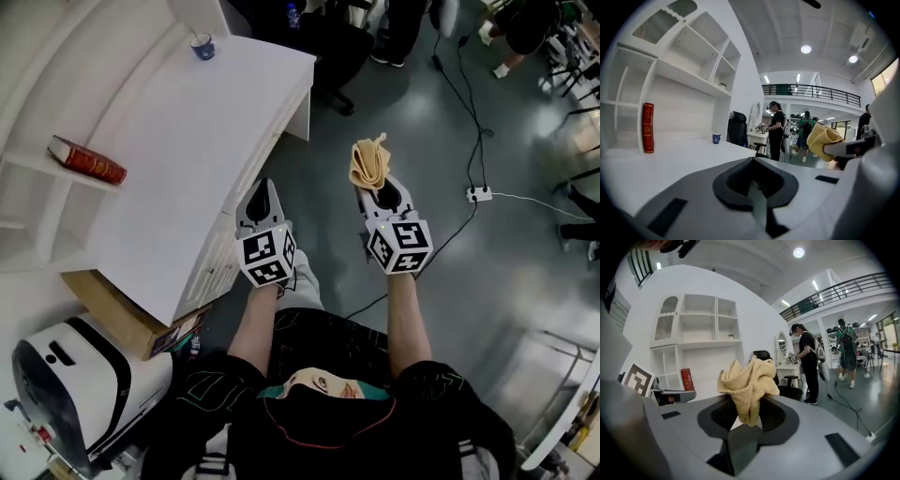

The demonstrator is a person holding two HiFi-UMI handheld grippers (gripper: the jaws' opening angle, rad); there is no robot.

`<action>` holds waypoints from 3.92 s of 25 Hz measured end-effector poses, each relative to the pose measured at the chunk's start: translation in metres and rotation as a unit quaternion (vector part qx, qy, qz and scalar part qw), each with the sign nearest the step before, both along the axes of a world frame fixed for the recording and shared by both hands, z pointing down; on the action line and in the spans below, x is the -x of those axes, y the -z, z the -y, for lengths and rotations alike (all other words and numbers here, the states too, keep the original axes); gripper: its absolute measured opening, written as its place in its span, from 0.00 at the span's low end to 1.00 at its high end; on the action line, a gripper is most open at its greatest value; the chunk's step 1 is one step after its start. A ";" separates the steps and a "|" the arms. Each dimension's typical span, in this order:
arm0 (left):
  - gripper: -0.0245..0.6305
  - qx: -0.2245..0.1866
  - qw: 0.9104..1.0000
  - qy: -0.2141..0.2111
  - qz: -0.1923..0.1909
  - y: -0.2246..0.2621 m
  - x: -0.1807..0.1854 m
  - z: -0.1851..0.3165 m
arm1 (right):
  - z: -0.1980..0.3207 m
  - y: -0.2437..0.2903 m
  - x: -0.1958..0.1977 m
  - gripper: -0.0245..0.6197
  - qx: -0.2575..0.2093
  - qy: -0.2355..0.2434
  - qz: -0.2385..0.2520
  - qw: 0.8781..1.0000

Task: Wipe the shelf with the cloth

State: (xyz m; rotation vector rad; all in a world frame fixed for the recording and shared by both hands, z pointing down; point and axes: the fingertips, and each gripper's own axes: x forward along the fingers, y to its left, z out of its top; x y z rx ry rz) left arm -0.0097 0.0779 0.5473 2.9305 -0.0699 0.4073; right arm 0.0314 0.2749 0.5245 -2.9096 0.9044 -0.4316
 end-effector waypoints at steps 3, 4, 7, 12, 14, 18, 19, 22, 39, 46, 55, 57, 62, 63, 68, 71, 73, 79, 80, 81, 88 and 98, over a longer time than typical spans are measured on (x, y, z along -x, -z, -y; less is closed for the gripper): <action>0.04 0.015 1.000 0.013 0.018 -0.018 -0.032 0.031 | 0.031 -0.007 -0.035 0.23 0.018 0.009 0.011 1.000; 0.04 0.020 0.999 0.017 0.020 -0.021 -0.042 0.042 | 0.042 -0.008 -0.045 0.23 0.024 0.013 0.012 1.000; 0.04 0.032 0.999 0.027 0.026 -0.029 -0.064 0.065 | 0.071 -0.014 -0.067 0.23 0.035 0.029 0.018 0.999; 0.04 0.038 0.999 0.001 0.027 -0.030 -0.095 0.061 | 0.081 -0.014 -0.100 0.23 0.041 0.025 0.024 0.999; 0.04 0.036 0.999 0.015 0.018 -0.021 -0.105 0.076 | 0.092 -0.010 -0.116 0.23 0.041 0.035 0.021 0.998; 0.04 0.030 0.997 0.076 0.000 -0.007 -0.120 0.126 | 0.136 -0.002 -0.149 0.23 0.034 0.083 0.011 0.996; 0.04 0.029 0.995 0.094 -0.001 -0.006 -0.122 0.140 | 0.152 -0.002 -0.156 0.23 0.031 0.101 0.009 0.994; 0.04 0.026 0.990 0.141 -0.004 -0.007 -0.131 0.176 | 0.199 -0.002 -0.176 0.23 0.025 0.156 0.001 0.987; 0.04 -0.019 0.946 0.323 0.024 0.006 -0.166 0.286 | 0.371 -0.023 -0.268 0.23 -0.011 0.353 0.049 0.934; 0.04 -0.032 0.894 0.447 0.031 0.011 -0.097 0.316 | 0.444 -0.033 -0.231 0.23 -0.026 0.463 0.070 0.883; 0.04 -0.044 0.861 0.507 -0.002 0.044 -0.036 0.340 | 0.497 -0.004 -0.163 0.23 -0.021 0.548 0.036 0.836; 0.04 -0.036 0.859 0.511 -0.004 0.044 -0.030 0.344 | 0.501 0.001 -0.157 0.23 -0.005 0.551 0.004 0.835; 0.04 -0.059 0.861 0.504 -0.030 0.077 -0.033 0.363 | 0.523 0.034 -0.156 0.23 -0.004 0.565 -0.044 0.824; 0.04 -0.066 0.861 0.504 -0.036 0.085 -0.033 0.367 | 0.527 0.041 -0.155 0.23 -0.008 0.568 -0.051 0.821; 0.04 -0.093 0.854 0.508 -0.062 0.121 -0.028 0.380 | 0.541 0.066 -0.148 0.23 -0.021 0.582 -0.065 0.810; 0.04 -0.109 0.850 0.511 -0.071 0.140 -0.022 0.386 | 0.550 0.081 -0.141 0.23 -0.034 0.591 -0.072 0.803; 0.04 -0.119 0.847 0.513 -0.076 0.152 -0.017 0.387 | 0.556 0.094 -0.134 0.23 -0.044 0.598 -0.077 0.797; 0.04 -0.168 0.844 0.503 -0.079 0.189 0.003 0.388 | 0.574 0.137 -0.106 0.23 -0.077 0.626 -0.105 0.769; 0.04 -0.176 0.841 0.504 -0.082 0.197 0.008 0.389 | 0.576 0.145 -0.100 0.23 -0.084 0.632 -0.108 0.763; 0.04 -0.184 0.838 0.506 -0.084 0.205 0.012 0.391 | 0.579 0.152 -0.094 0.23 -0.090 0.637 -0.112 0.758; 0.04 -0.221 0.814 0.528 -0.093 0.264 0.031 0.405 | 0.597 0.212 -0.065 0.23 -0.143 0.658 -0.137 0.726; 0.04 -0.266 0.799 0.522 -0.134 0.331 0.048 0.410 | 0.612 0.291 -0.021 0.23 -0.204 0.688 -0.169 0.675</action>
